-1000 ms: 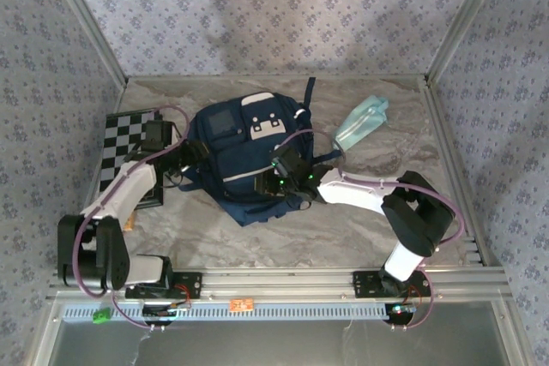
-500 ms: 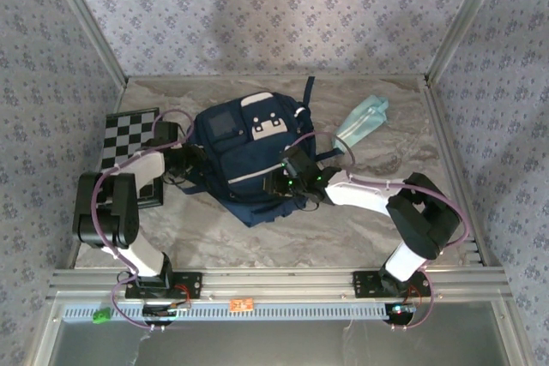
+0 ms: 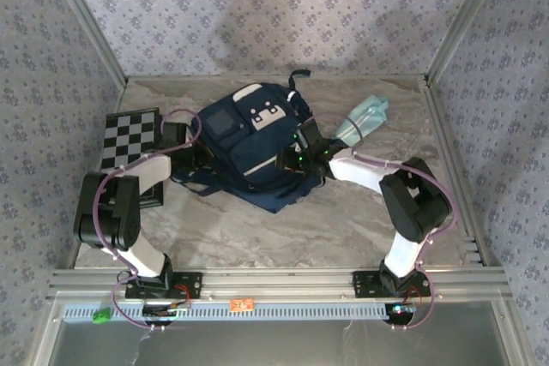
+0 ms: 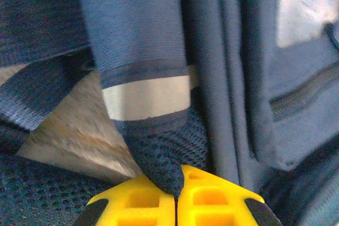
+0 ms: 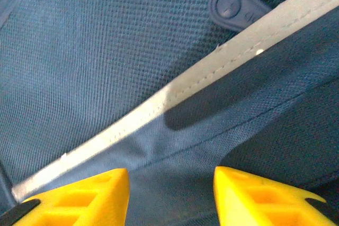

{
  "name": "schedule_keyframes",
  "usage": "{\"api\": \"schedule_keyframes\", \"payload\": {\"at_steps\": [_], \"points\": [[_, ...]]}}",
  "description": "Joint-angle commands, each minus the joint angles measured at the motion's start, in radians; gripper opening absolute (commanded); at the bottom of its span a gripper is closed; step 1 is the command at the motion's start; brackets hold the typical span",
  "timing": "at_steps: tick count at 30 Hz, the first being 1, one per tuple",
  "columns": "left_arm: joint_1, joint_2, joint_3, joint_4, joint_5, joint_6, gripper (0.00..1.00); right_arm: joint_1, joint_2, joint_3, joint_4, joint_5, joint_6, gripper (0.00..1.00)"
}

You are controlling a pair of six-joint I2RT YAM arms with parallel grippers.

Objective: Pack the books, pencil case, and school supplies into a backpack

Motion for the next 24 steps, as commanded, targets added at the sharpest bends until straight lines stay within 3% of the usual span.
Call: {"api": "schedule_keyframes", "payload": {"at_steps": [1, 8, 17, 24], "points": [[-0.053, -0.085, -0.051, 0.007, 0.015, -0.074, 0.00, -0.056, 0.030, 0.062, -0.060, 0.008, -0.109, 0.51], [-0.146, -0.156, -0.060, 0.018, -0.024, -0.165, 0.00, -0.019, -0.102, 0.075, -0.249, 0.087, -0.176, 0.62], [-0.237, -0.239, -0.140, 0.076, -0.077, -0.350, 0.00, 0.259, -0.264, 0.072, -0.520, 0.328, -0.038, 0.67], [-0.280, -0.311, -0.175, 0.085, -0.076, -0.456, 0.00, 0.492, -0.160, 0.114, -0.421, 0.404, 0.133, 0.59]]}}
